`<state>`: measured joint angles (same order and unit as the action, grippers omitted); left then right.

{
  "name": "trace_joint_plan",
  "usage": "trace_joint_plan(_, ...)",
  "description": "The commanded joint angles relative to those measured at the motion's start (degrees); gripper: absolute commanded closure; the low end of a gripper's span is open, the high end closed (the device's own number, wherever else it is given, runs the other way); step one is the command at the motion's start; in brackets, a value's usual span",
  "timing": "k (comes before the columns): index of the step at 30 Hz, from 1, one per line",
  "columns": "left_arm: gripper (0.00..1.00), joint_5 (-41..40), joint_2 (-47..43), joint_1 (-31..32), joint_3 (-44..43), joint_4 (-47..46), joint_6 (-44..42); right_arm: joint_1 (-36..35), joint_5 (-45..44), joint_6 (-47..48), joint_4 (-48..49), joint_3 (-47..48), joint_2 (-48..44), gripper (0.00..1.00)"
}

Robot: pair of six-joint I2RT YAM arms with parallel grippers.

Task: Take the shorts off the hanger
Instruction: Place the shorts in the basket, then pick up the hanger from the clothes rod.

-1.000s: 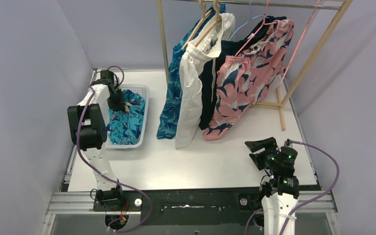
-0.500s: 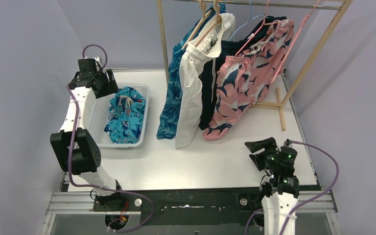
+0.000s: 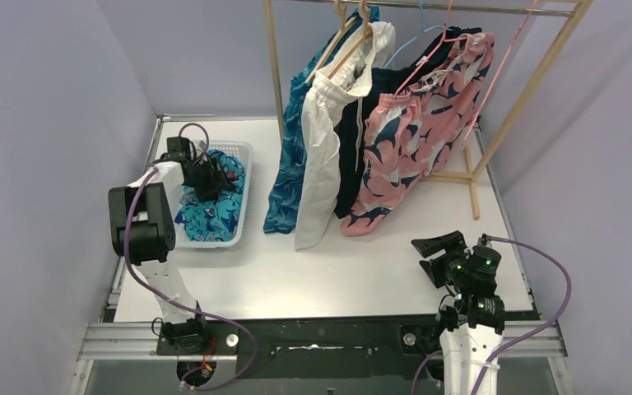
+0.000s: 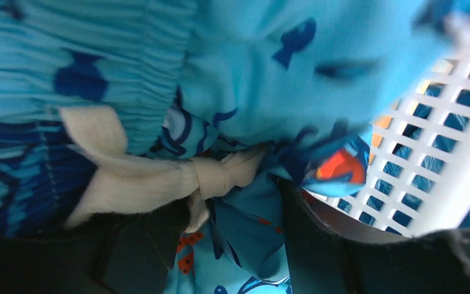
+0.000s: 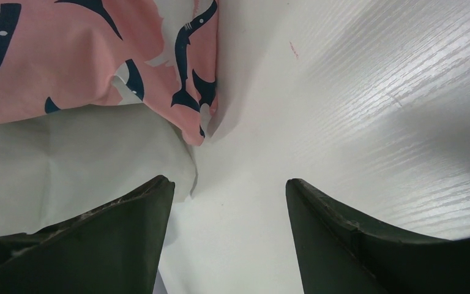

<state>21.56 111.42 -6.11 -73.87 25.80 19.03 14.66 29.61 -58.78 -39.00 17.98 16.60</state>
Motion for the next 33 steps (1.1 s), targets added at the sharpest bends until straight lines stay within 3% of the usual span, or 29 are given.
trace_joint_plan(1, 0.44, 0.3, -2.4, -0.5, -0.7, -1.6, 1.1, 0.3, -0.3, 1.5, -1.1, 3.4, -1.7, 0.31)
trace_joint_plan(9, 0.38, -0.6, -22.8, -0.1, 0.8, -3.2, 1.5, 0.4, -0.7, 2.8, -1.7, 6.0, -3.3, 0.27)
trace_joint_plan(13, 0.33, -1.9, -35.3, -0.2, 10.0, -5.2, 1.5, 0.4, 0.2, 6.5, -3.4, 8.9, -3.0, 0.18)
trace_joint_plan(18, 0.32, -1.3, -48.4, -0.3, 22.7, -7.2, 3.4, 0.4, 13.4, 12.2, -2.1, 8.7, 2.6, 0.05)
trace_joint_plan(22, 0.32, 0.7, -55.1, -0.2, 27.2, -6.1, 4.2, 0.4, 16.0, 13.4, -4.0, 9.6, 6.5, 0.03)
trace_joint_plan(29, 0.31, -0.3, -65.1, -0.1, 34.1, -3.8, 6.1, 0.3, 19.5, 17.1, -3.3, 10.7, 4.2, 0.02)
trace_joint_plan(33, 0.31, 2.4, -67.9, -0.1, 39.9, -9.1, 6.9, 0.3, 17.4, 20.7, -5.0, 14.1, 8.2, 0.04)
